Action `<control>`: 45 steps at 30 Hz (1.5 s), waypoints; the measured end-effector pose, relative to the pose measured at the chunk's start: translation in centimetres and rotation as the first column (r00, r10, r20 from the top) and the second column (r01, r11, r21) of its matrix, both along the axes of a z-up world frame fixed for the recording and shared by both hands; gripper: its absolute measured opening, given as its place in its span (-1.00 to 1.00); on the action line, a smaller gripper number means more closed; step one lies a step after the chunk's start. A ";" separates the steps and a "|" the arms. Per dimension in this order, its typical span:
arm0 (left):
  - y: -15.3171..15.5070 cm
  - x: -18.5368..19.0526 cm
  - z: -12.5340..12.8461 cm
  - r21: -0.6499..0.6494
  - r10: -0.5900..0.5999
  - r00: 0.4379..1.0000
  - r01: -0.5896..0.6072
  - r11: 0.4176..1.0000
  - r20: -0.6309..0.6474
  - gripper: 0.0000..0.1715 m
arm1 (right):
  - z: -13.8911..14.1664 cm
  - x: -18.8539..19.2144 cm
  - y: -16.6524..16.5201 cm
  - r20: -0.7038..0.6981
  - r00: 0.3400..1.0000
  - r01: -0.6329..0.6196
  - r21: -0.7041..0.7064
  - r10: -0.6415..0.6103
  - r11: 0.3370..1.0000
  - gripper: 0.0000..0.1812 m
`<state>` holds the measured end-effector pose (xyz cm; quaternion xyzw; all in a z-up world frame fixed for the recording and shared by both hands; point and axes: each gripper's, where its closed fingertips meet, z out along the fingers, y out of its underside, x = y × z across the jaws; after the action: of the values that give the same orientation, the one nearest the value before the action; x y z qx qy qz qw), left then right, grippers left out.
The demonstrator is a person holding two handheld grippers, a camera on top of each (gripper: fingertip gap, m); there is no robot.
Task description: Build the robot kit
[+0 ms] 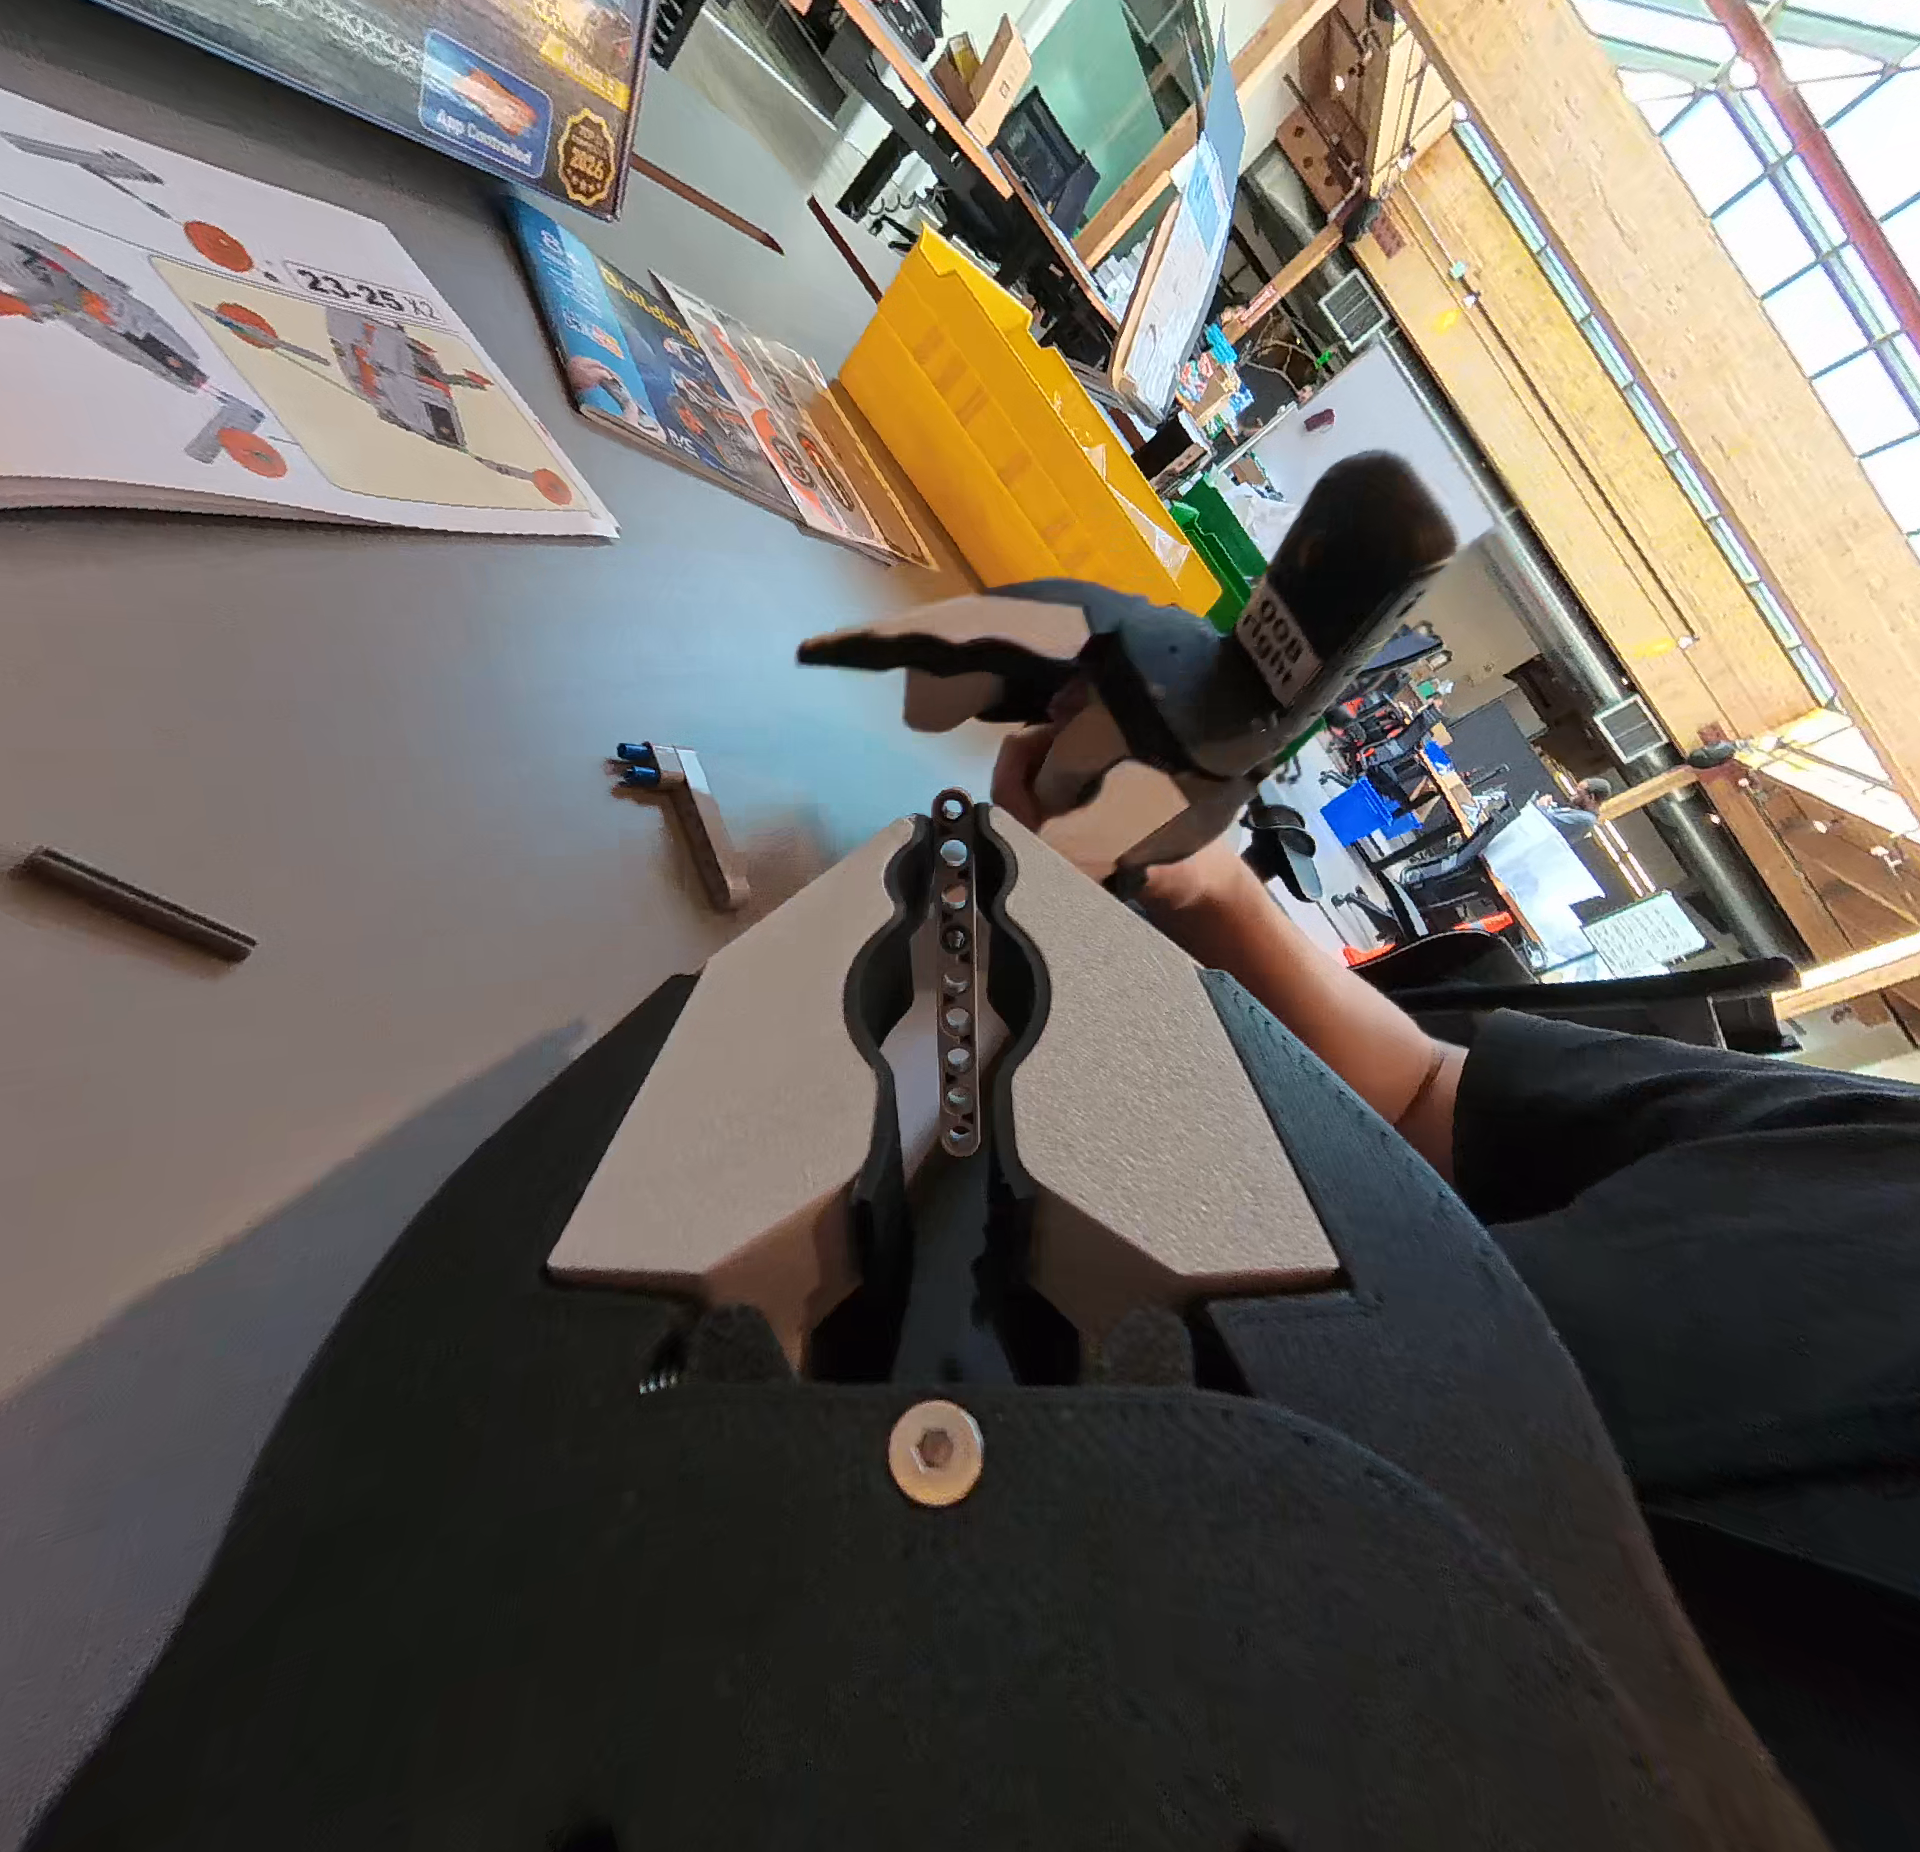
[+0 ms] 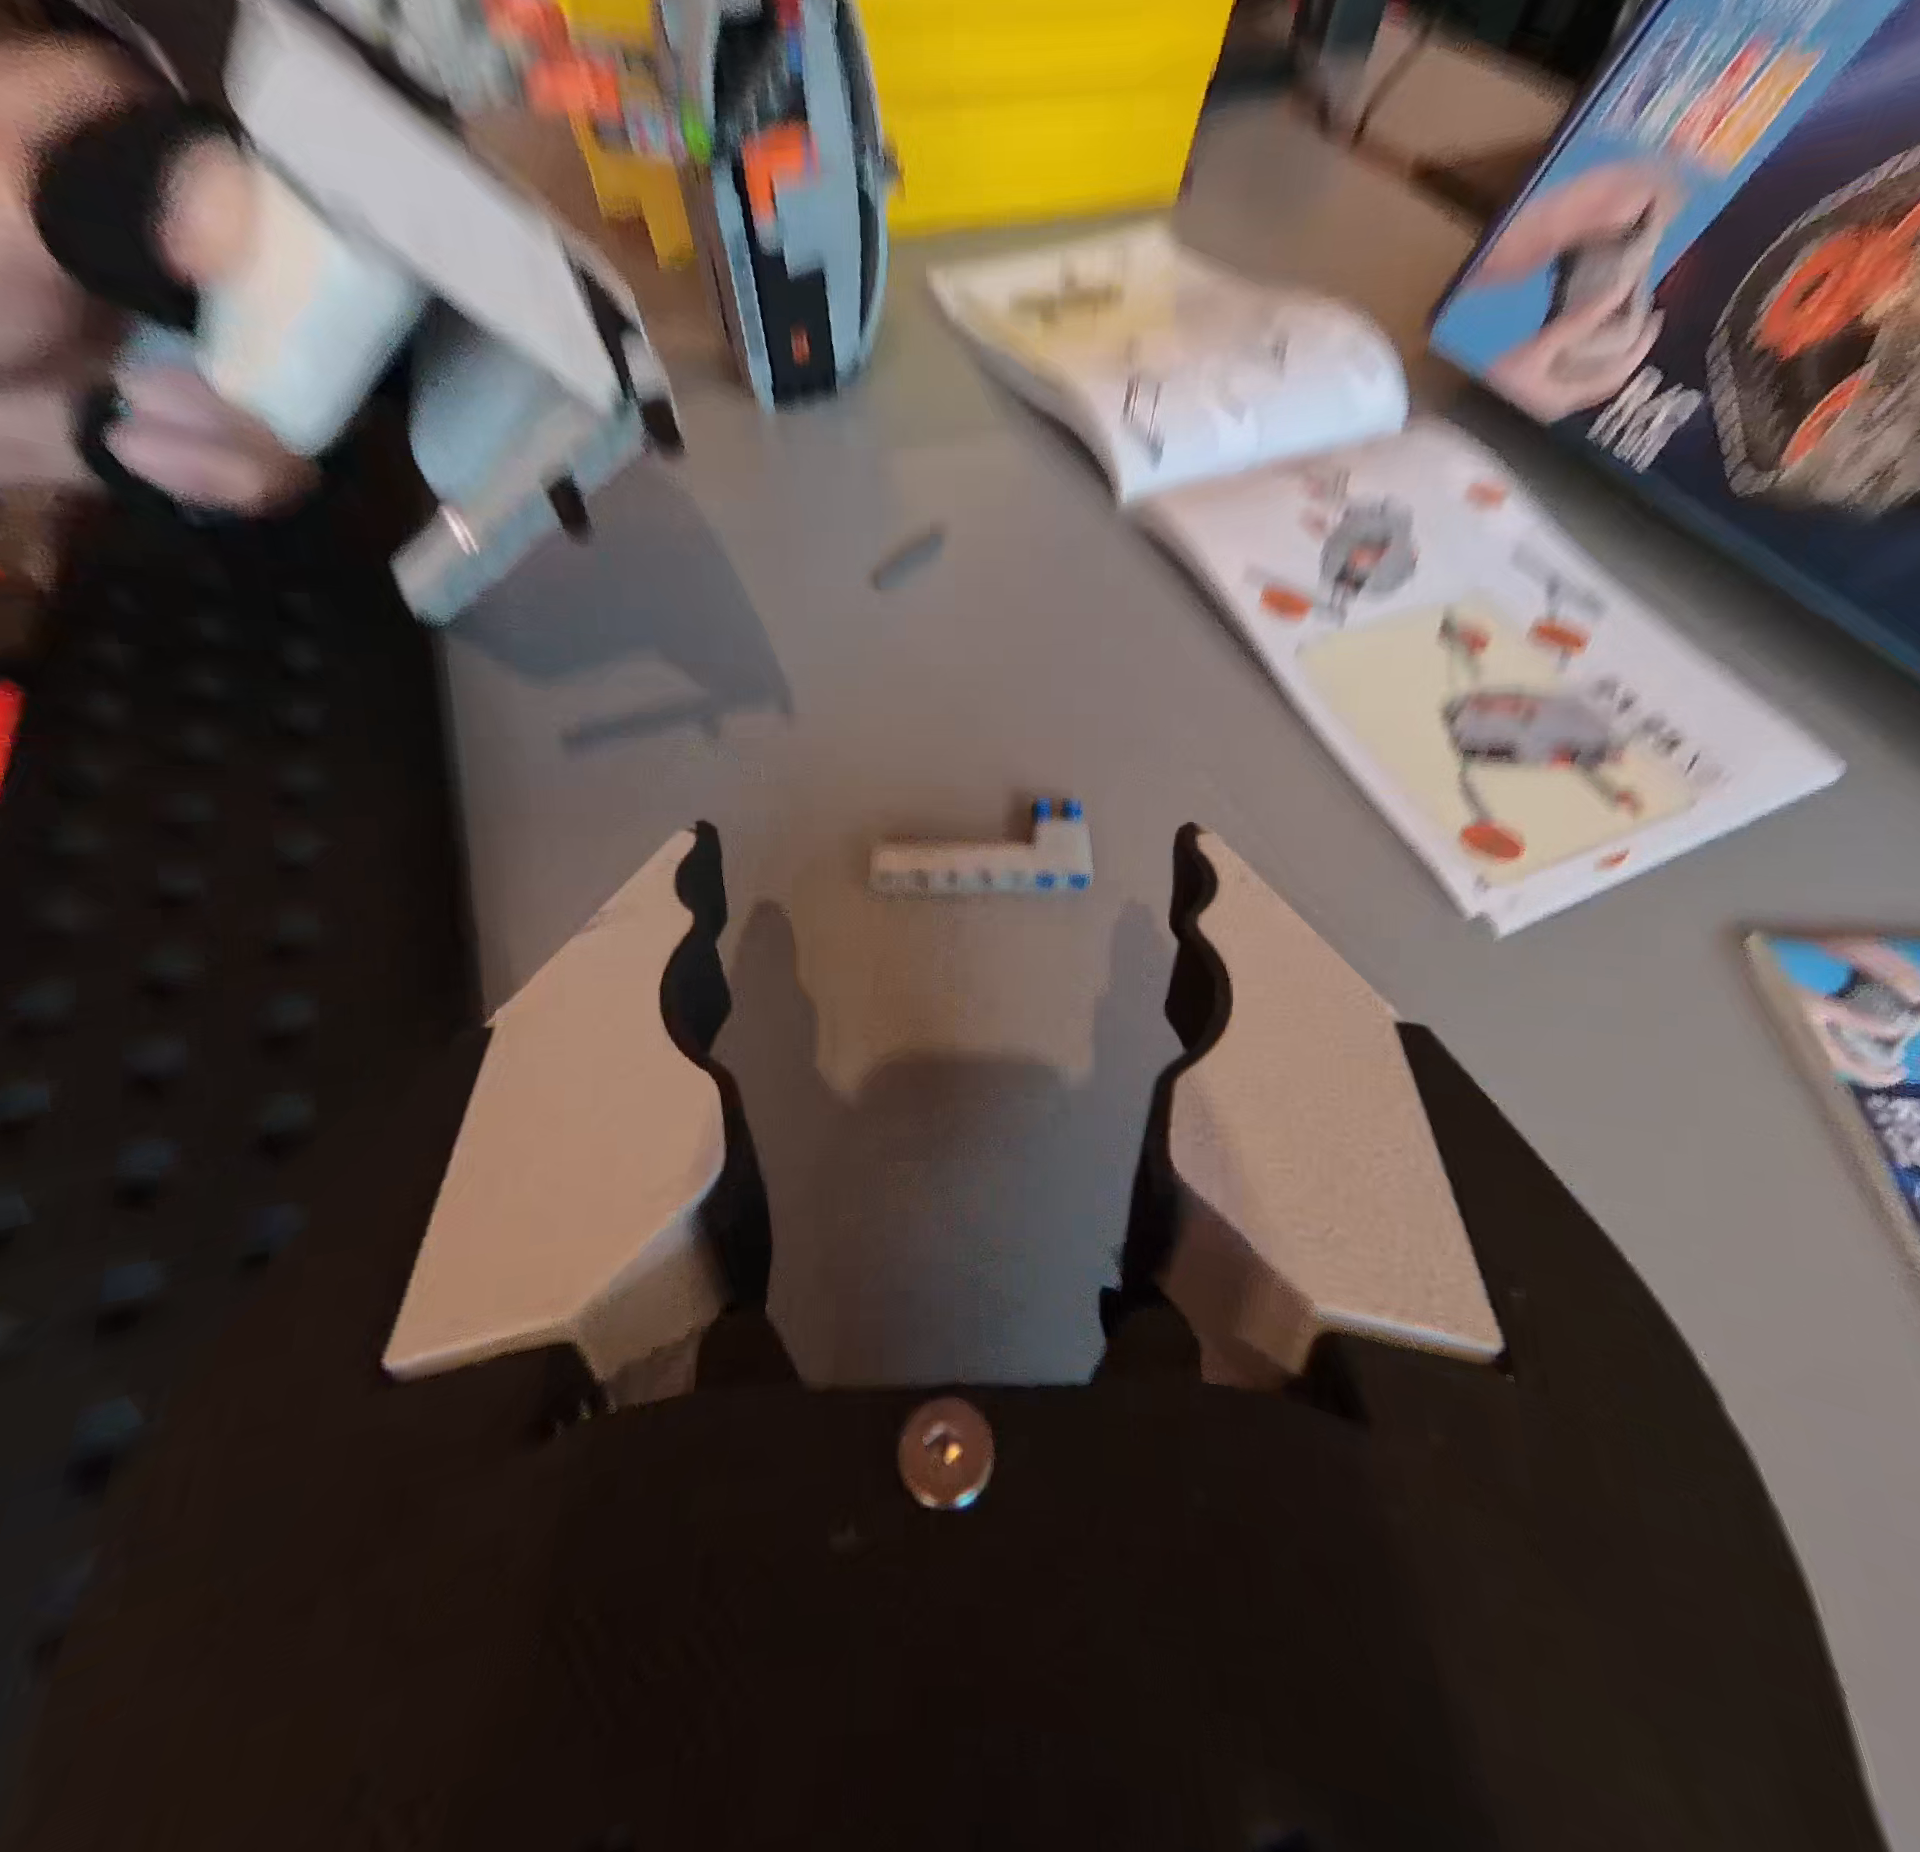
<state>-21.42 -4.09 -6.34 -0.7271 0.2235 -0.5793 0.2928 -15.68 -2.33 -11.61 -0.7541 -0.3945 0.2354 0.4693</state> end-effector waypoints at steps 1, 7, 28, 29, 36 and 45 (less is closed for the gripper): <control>-0.1 -0.1 0.0 -0.005 -0.003 1.000 0.003 1.000 0.004 -0.94 | -1.4 0.1 0.1 0.070 0.997 0.012 -0.020 -0.010 1.000 -0.06; -0.4 0.0 -0.2 -0.020 -0.021 1.000 0.021 1.000 0.009 -0.94 | -4.0 -0.3 1.5 0.133 0.991 0.044 -0.131 -0.026 0.990 -0.15; 0.1 0.8 -1.5 -0.235 -0.042 0.994 0.064 0.970 0.097 -0.94 | 2.9 -3.8 -1.8 -0.016 0.978 -0.200 0.244 0.210 0.949 -0.40; 0.0 0.9 -1.2 -0.240 -0.047 0.993 0.073 0.968 0.113 -0.94 | 3.8 -4.1 -2.5 -0.037 0.970 -0.221 0.283 0.241 0.933 -0.40; -1.6 1.6 0.6 -0.276 -0.099 0.969 0.161 0.948 0.224 -0.95 | 5.2 -4.7 -3.9 -0.060 0.956 -0.251 0.345 0.288 0.904 -0.40; -1.6 1.7 0.8 -0.254 -0.093 0.974 0.145 0.956 0.205 -0.94 | 5.4 -4.6 -3.8 -0.050 0.964 -0.226 0.371 0.263 0.901 -0.40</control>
<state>-19.71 -5.66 -5.57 -0.6862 0.1577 -0.6878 0.1767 -20.30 -6.11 -6.18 -0.5868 -0.4988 0.2529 0.5856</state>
